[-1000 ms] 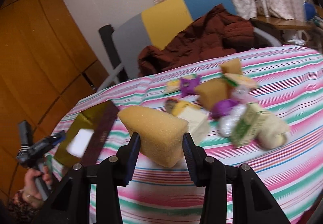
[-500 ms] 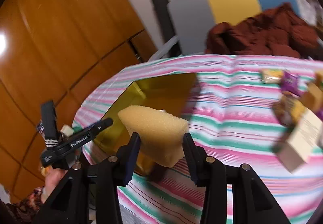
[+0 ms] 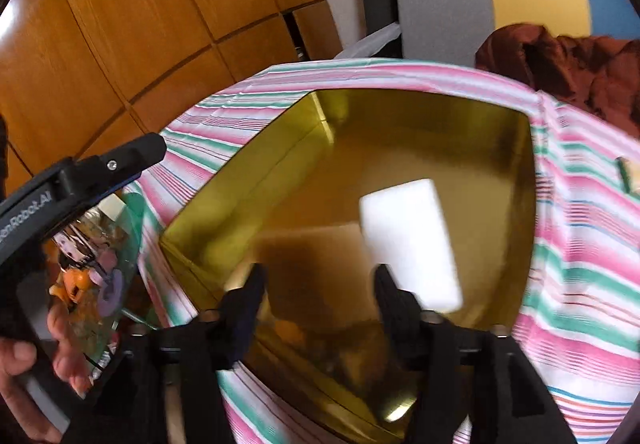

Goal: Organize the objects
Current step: 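Carry both into the gold tray and open both grippers to release them, then move the left gripper to the cream box while the right grasps the beige knitted roll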

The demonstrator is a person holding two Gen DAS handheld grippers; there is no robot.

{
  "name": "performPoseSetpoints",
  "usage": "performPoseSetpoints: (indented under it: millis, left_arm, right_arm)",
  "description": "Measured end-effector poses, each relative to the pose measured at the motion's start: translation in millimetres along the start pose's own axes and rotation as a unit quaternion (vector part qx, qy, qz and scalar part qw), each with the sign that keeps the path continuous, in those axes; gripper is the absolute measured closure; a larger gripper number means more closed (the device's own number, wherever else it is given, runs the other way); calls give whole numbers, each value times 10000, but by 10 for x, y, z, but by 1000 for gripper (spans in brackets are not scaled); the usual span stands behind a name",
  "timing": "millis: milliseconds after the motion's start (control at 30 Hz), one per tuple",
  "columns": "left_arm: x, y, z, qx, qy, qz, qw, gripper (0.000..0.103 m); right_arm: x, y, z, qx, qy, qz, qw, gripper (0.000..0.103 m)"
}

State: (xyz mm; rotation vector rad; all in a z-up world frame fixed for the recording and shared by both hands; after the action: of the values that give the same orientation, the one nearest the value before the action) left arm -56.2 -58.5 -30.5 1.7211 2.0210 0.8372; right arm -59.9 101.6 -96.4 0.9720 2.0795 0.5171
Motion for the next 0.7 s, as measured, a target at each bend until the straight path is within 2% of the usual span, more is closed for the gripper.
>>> performPoseSetpoints:
  millis: [67, 200, 367, 500, 700]
  left_arm:
    - [-9, 1, -24, -12, 56, 36, 10000, 51]
    - [29, 6, 8, -116, 138, 147, 9997, 51]
    - [295, 64, 122, -224, -121, 409, 9988, 50]
    - [575, 168, 224, -226, -472, 756, 9958, 50]
    - [1020, 364, 410, -385, -959, 1449, 9840, 50]
  right_arm:
    - [-11, 42, 7, 131, -87, -67, 9999, 21]
    - [8, 268, 25, 395, -163, -11, 9991, 21]
    - [110, 708, 54, 906, -301, 213, 9952, 21]
    - [254, 1102, 91, 1243, -326, 588, 9900, 21]
    - [581, 1574, 216, 1410, -539, 1080, 9826, 21]
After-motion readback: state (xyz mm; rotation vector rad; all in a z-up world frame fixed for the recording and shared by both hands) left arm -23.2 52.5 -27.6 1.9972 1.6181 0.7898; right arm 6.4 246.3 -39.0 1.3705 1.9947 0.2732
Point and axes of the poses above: each gripper's, at about its wrist camera, not at the fingertips, and y roughly against the way its jaws point, x to its right, z to its underside, the point moved 5 cm from there along -y, roughly the way its jaws point, and after that the axes turned 12 degrees about -z, right-handed, at the moved point
